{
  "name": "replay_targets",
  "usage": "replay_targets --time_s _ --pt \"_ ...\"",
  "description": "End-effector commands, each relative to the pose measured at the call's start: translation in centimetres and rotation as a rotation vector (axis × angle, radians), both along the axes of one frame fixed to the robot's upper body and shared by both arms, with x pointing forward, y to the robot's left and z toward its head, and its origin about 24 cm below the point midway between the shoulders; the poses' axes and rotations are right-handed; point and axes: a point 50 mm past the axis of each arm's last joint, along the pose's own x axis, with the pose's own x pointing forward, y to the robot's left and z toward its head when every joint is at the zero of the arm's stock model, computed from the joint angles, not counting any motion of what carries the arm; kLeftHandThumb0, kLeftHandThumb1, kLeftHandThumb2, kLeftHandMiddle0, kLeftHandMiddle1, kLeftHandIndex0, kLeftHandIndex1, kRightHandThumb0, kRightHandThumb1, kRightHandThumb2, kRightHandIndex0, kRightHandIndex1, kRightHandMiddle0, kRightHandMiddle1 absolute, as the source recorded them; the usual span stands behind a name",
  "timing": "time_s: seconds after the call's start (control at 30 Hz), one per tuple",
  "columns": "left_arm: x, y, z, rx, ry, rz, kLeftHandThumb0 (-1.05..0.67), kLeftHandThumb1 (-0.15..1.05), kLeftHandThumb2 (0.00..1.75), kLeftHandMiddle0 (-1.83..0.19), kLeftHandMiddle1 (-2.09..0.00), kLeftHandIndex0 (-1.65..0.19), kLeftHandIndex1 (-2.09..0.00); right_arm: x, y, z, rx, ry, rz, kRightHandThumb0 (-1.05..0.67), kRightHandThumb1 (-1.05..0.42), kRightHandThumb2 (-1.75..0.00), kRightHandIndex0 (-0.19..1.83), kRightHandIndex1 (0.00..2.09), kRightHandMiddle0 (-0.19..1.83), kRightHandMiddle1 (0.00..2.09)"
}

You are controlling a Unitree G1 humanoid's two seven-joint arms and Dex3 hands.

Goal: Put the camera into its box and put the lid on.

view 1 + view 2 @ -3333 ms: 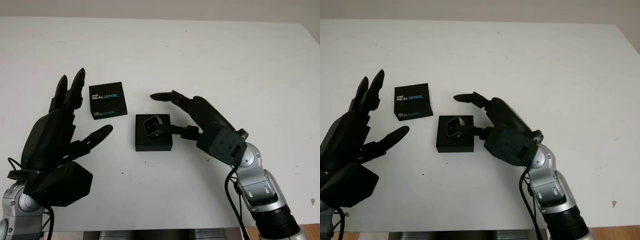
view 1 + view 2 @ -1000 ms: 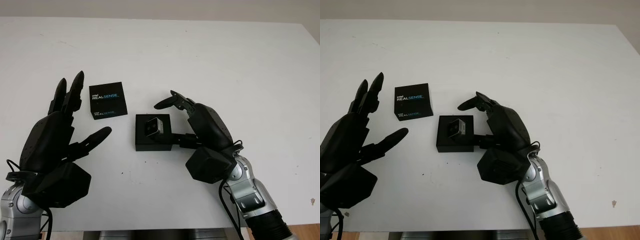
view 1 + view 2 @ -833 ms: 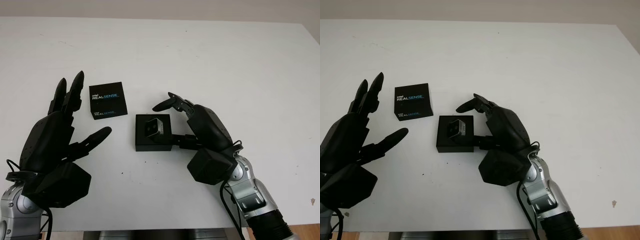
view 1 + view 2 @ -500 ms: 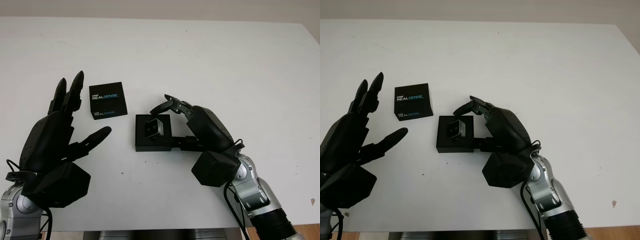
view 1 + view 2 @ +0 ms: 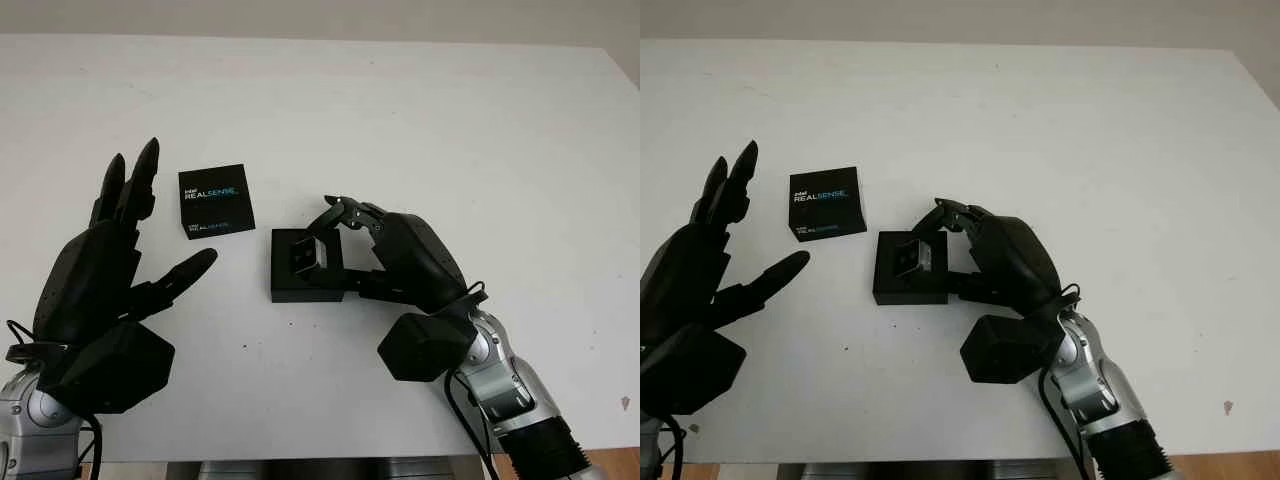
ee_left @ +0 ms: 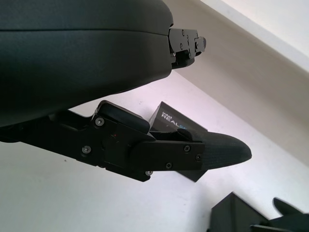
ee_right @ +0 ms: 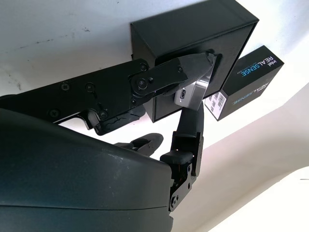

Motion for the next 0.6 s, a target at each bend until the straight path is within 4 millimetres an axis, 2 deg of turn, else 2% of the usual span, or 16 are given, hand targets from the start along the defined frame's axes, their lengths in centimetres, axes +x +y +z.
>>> replay_targets --time_s 0.0,0.13,0.27,0.57 --pt "0.01 -0.02 0.42 -0.045 -0.049 -0.006 -0.82 1.05 0.46 0.19 0.00 0.12 -0.05 -0.22 -0.15 -0.79 -0.022 0.024 -0.001 -0.42 -0.95 -0.06 0.44 0.20 0.47 1.35" --pt "0.35 0.09 0.49 -0.154 -0.096 -0.021 -0.84 1.05 0.52 0.19 0.00 0.18 -0.01 -0.24 -0.07 -0.80 -0.026 0.014 -0.009 -0.42 -0.95 -0.06 0.43 0.20 0.46 1.36" --pt "0.57 0.12 0.61 -0.175 -0.118 -0.009 -0.85 1.05 0.58 0.19 0.00 0.19 0.00 -0.24 0.01 -0.89 -0.002 0.007 -0.016 -0.42 -0.95 -0.05 0.44 0.22 0.46 1.37" --pt "0.66 0.08 0.46 -0.177 -0.113 -0.003 -0.86 1.05 0.57 0.19 0.00 0.19 0.00 -0.04 -0.12 -0.79 0.133 0.050 -0.048 -0.40 -0.95 -0.05 0.42 0.24 0.44 1.40"
